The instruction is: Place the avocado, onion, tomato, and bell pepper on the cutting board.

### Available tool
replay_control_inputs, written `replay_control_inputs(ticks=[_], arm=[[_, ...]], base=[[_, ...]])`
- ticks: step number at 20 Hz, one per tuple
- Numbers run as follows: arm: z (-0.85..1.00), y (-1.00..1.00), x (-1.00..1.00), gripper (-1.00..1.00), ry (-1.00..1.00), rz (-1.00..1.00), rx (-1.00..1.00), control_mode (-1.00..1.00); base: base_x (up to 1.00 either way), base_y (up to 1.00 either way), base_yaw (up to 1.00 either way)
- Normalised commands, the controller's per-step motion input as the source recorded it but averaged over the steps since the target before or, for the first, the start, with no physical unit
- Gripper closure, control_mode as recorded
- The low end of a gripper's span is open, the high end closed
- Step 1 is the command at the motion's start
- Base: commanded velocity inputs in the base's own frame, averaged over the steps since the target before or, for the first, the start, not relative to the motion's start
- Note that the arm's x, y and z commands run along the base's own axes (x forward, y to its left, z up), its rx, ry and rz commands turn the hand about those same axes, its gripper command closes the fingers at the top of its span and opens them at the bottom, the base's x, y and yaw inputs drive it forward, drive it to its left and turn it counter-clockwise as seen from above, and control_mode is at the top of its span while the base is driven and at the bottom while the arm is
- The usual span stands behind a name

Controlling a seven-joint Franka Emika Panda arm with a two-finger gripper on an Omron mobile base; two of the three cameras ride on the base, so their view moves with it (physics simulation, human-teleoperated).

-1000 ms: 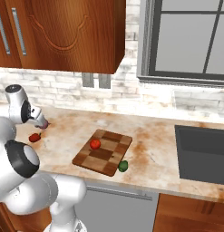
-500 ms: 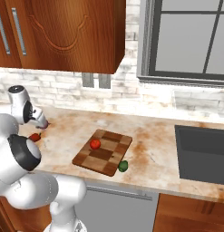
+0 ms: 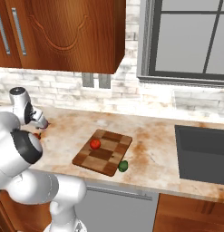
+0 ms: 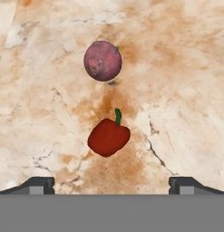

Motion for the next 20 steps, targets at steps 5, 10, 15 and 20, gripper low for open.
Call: replay_control_inputs(ticks=[5, 10, 15, 20], arm=[[-0.13, 0.02, 0.06, -1.0, 0.0, 0.0, 0.01, -1.0], [-0.19, 0.01, 0.0, -1.0, 0.01, 0.0, 0.01, -1.0], [-0.2, 0.03, 0.0, -1.0, 0.02, 0.0, 0.0, -1.0], [-0.17, 0.04, 0.0, -1.0, 0.02, 0.0, 0.0, -1.0]], base=[[0.0, 0.0, 0.0], [0.0, 0.0, 0.0], [0.0, 0.0, 0.0], [0.0, 0.0, 0.0]])
